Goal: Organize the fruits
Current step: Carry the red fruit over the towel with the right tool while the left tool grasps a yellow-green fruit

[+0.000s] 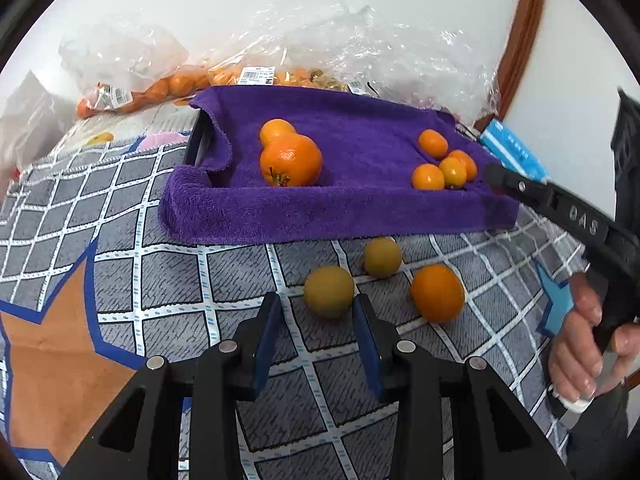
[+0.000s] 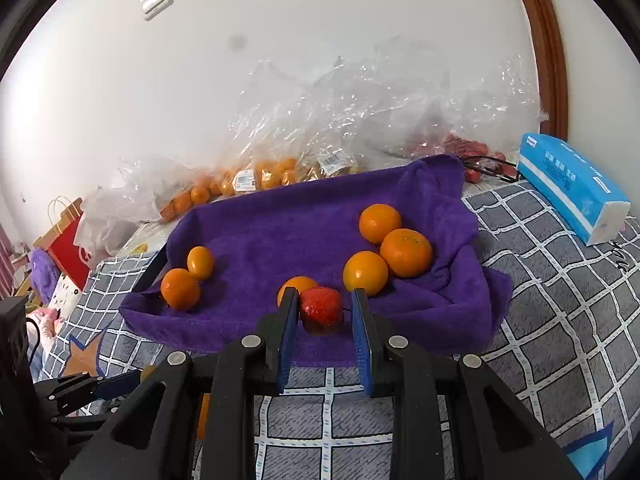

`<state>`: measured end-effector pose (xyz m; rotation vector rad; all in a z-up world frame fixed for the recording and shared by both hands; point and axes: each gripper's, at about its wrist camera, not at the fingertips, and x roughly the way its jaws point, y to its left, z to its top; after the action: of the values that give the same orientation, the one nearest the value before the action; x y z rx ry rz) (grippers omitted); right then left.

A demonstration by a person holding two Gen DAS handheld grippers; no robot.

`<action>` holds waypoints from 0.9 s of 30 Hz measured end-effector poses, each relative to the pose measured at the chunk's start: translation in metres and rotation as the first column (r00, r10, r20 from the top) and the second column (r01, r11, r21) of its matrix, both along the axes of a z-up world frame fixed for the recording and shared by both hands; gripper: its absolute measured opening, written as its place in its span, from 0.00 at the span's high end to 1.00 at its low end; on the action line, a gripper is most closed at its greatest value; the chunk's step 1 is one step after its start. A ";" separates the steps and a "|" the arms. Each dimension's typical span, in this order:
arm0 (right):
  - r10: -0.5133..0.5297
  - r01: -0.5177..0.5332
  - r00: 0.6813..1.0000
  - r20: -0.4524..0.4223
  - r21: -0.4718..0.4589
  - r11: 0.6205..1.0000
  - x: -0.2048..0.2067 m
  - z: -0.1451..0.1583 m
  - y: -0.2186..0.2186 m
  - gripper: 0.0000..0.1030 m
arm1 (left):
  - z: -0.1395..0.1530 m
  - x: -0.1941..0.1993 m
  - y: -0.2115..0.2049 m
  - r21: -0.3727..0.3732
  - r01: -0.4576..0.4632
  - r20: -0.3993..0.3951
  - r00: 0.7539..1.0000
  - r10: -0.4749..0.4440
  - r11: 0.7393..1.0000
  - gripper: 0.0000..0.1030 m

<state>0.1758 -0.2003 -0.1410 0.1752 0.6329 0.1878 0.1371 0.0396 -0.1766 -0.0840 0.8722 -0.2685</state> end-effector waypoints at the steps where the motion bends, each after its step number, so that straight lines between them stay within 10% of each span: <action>1: 0.001 -0.001 1.000 0.001 -0.005 1.000 0.000 0.000 0.001 0.74 | 0.000 0.002 0.001 -0.005 -0.014 0.000 1.000 0.014 1.000 0.64; 27: 0.023 -0.023 1.000 0.002 -0.071 0.997 0.000 -0.005 0.012 0.74 | -0.002 0.018 0.000 -0.055 -0.051 -0.013 0.999 0.050 0.997 0.74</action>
<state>0.1758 -0.1885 -0.1461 0.0991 0.6380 0.1873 0.1555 0.0399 -0.1785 -0.1591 0.8732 -0.2448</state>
